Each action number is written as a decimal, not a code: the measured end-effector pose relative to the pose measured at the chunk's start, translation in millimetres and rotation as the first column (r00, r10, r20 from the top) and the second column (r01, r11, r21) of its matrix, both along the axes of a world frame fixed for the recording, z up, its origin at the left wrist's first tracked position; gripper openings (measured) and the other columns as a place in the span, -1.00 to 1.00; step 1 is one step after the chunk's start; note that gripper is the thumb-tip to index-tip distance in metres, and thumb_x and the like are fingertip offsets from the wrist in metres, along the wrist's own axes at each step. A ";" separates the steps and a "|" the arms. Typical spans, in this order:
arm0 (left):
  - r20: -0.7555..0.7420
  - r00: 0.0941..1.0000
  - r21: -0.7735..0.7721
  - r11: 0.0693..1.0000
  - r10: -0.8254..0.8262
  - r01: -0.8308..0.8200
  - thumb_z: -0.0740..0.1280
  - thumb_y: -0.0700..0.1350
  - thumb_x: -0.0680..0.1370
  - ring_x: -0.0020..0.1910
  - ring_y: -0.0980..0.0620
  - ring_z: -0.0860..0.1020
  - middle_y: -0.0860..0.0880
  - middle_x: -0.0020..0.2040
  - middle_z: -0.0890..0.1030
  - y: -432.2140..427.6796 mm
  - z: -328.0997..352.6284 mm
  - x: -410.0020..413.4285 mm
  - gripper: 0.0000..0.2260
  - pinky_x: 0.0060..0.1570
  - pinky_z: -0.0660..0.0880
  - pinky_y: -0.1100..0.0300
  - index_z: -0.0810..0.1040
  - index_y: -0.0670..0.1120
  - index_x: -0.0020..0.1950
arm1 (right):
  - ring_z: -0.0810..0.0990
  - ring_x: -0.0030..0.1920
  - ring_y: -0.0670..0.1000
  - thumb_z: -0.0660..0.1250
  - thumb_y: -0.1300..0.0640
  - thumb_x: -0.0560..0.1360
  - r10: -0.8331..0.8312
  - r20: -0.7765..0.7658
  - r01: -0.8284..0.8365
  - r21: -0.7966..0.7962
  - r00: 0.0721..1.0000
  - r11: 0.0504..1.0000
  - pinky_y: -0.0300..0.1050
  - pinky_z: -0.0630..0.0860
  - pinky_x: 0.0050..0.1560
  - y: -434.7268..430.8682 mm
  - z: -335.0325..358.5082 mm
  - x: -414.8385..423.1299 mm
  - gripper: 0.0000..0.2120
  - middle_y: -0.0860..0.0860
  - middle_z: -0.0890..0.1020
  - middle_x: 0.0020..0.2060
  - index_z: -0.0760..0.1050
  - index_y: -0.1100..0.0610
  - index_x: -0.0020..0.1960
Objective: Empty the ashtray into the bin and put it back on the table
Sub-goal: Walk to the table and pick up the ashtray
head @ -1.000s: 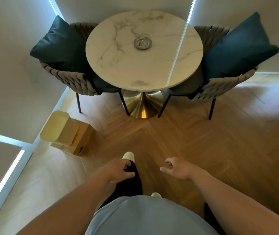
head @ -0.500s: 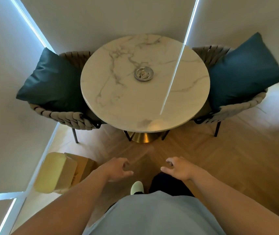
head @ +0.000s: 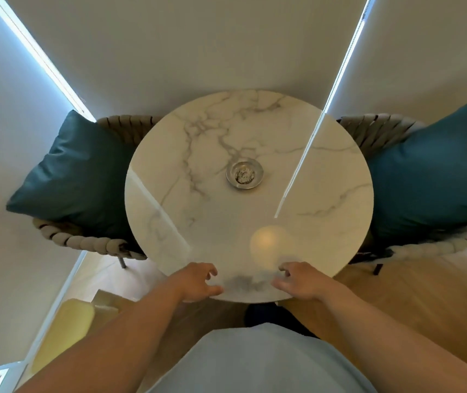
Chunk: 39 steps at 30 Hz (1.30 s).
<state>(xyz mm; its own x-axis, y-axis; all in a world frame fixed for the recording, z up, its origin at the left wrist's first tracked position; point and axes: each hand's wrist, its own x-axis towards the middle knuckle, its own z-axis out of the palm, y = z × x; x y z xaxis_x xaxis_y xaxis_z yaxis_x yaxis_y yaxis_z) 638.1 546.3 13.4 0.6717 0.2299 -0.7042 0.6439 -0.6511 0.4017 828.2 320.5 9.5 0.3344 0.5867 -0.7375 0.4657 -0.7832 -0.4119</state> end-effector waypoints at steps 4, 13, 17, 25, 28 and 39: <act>-0.026 0.999 -0.020 0.999 0.030 -0.030 0.34 0.27 0.48 0.17 0.02 0.52 0.02 0.27 0.53 10.3 5.0 49.6 -0.46 0.23 0.46 0.06 0.42 0.03 0.37 | 0.42 0.41 0.11 0.22 -0.34 0.53 0.037 -0.021 -0.037 -0.005 0.999 0.999 -0.02 0.37 0.37 22.9 5.2 47.8 -0.22 0.10 0.40 0.47 0.22 0.13 0.56; -0.039 0.994 -0.034 0.994 0.105 -0.107 0.37 0.22 0.49 0.17 0.01 0.52 -0.01 0.26 0.53 47.8 3.4 125.5 -0.46 0.20 0.45 0.09 0.42 -0.02 0.37 | 0.49 0.32 0.13 0.25 -0.29 0.54 0.093 0.011 -0.093 0.014 0.996 0.996 -0.08 0.39 0.29 71.4 -2.0 124.7 -0.30 0.12 0.55 0.32 0.33 0.16 0.49; 0.002 0.993 -0.023 0.992 0.122 -0.122 0.41 0.19 0.47 0.13 0.00 0.53 -0.04 0.22 0.55 80.0 -0.5 154.8 -0.48 0.20 0.45 0.09 0.46 -0.03 0.34 | 0.52 0.29 0.13 0.28 -0.28 0.53 0.027 0.052 -0.029 0.050 0.998 0.998 -0.10 0.39 0.28 96.9 -4.1 149.9 -0.33 0.12 0.58 0.28 0.37 0.15 0.47; 0.093 0.987 0.028 0.991 0.130 -0.134 0.45 0.19 0.42 0.21 -0.03 0.51 -0.07 0.28 0.53 136.0 -17.6 208.6 -0.33 0.23 0.43 0.05 0.34 -0.03 0.43 | 0.54 0.25 0.13 0.35 -0.26 0.49 -0.051 0.121 0.037 0.115 0.991 0.993 -0.05 0.44 0.24 152.1 -9.2 190.8 -0.34 0.11 0.60 0.24 0.41 0.15 0.43; 0.145 0.982 0.093 0.986 0.121 -0.135 0.47 0.20 0.38 0.32 -0.05 0.44 -0.08 0.36 0.45 148.2 -23.6 222.4 -0.21 0.27 0.41 0.00 0.24 -0.04 0.49 | 0.54 0.23 0.14 0.41 -0.26 0.44 -0.077 0.154 0.053 0.155 0.985 0.986 0.01 0.47 0.22 170.6 -10.8 204.0 -0.32 0.11 0.60 0.20 0.42 0.15 0.39; 0.182 0.983 0.269 0.962 -0.011 -0.039 0.53 0.29 0.20 0.33 -0.09 0.36 -0.06 0.33 0.35 164.6 -40.5 248.2 0.08 0.17 0.40 0.01 0.03 0.01 0.54 | 0.54 0.15 0.12 0.55 -0.34 0.18 -0.049 0.181 0.016 0.179 0.982 0.984 0.16 0.54 0.10 208.0 -25.4 221.0 -0.07 0.01 0.55 0.12 0.22 0.03 0.34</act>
<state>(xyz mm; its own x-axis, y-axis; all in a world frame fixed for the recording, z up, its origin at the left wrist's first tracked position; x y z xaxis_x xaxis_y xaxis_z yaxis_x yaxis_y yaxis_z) 886.3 710.9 -27.1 0.7769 0.4052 -0.4819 0.5871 -0.7428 0.3219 1049.2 528.6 -15.9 0.4755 0.6886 -0.5474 0.5220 -0.7217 -0.4545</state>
